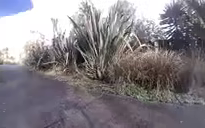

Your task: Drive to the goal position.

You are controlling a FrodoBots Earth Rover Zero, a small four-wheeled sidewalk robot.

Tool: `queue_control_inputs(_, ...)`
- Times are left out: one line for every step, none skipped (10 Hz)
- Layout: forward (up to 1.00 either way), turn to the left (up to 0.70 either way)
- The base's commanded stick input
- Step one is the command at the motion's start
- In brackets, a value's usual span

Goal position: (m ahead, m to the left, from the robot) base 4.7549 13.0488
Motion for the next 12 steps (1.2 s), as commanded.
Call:
queue_control_inputs(0.81, 0.32)
queue_control_inputs(0.28, 0.11)
queue_control_inputs(0.00, 0.00)
queue_control_inputs(0.00, 0.00)
queue_control_inputs(0.00, 0.08)
queue_control_inputs(0.00, 0.85)
queue_control_inputs(0.00, 0.85)
queue_control_inputs(0.00, 0.85)
queue_control_inputs(0.00, 0.85)
queue_control_inputs(0.00, 0.85)
queue_control_inputs(0.00, 0.85)
queue_control_inputs(0.00, 0.85)
